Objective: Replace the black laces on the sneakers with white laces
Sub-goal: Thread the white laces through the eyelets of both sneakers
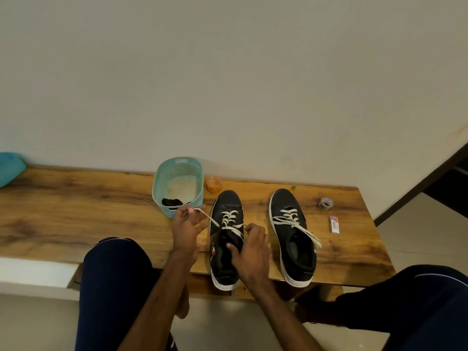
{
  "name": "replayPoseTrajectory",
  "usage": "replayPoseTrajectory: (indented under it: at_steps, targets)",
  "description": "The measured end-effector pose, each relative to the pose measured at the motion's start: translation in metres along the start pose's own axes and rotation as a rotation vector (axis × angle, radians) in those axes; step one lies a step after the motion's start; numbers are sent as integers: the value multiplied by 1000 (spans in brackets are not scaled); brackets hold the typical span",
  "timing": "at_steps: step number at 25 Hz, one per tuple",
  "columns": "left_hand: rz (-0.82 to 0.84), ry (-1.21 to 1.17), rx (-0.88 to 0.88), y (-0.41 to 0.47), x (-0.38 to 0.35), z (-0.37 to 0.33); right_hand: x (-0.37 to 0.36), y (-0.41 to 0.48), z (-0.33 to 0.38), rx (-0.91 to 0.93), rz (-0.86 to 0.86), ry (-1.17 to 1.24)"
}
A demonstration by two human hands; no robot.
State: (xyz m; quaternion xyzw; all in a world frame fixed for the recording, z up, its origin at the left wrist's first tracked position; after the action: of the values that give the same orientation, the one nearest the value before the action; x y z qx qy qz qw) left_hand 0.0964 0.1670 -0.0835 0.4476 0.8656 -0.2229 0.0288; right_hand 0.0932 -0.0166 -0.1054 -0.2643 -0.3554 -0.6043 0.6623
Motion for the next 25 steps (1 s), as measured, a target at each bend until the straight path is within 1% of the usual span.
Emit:
replayPoseTrajectory:
  at_steps: [4,6,8,9,10,11,12,13,14,15,16,17,18,19,21,23,24,25]
  targets:
    - [74,-428,-86,-10,28,-54,1,3,-5,-63,15,15]
    - [69,-553,-150,-11,57,-73,-1,3,-8,-93,36,30]
    - [49,-599,-177,-13,83,-85,-5,3,-11,-124,82,59]
    - [32,-559,-179,-14,89,-87,-8,3,-11,-135,114,67]
    - [8,-436,-188,-16,90,-85,-10,3,-11,-143,147,70]
    - [-22,-206,-211,-18,84,-80,-12,4,-11,-148,168,72]
    - [-47,120,-251,-19,71,-73,-13,4,-10,-150,182,68]
    - [-30,472,-300,-20,54,-60,-14,5,-10,-147,191,58]
    - [46,806,-331,-19,34,-39,-14,5,-9,-143,197,45]
    - [137,1079,-325,-20,17,-14,-13,4,-9,-139,203,33]
    - [198,1266,-306,-20,6,9,-13,4,-9,-136,210,19]
    - [219,1366,-284,-20,0,26,-13,4,-10,-134,219,6]
    - [202,1386,-280,-20,-4,35,-13,3,-12,-132,229,-8]
    - [168,1346,-286,-22,-7,37,-14,3,-14,-128,234,-18]
    - [101,1156,-282,-23,-8,33,-16,3,-18,-126,227,-29]
    - [20,880,-285,-19,0,18,-18,2,-17,-119,203,-24]
    - [-16,803,-300,-17,5,12,-18,1,-14,-113,188,-21]
    - [-36,795,-311,-18,8,6,-19,0,-13,-109,177,-21]
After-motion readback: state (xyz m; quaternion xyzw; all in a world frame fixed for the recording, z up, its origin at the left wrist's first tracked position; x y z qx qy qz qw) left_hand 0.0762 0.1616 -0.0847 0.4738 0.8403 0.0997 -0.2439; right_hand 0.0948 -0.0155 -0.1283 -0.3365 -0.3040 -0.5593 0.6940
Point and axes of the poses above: each hand's wrist, its own y-axis towards the middle knuckle, its own x-axis out of the back of the hand, z = x × y, the point moved 6 cm from there along y, towards the middle knuckle, and after that the axes turned 5 degrees about x, right-handed, at the moved point
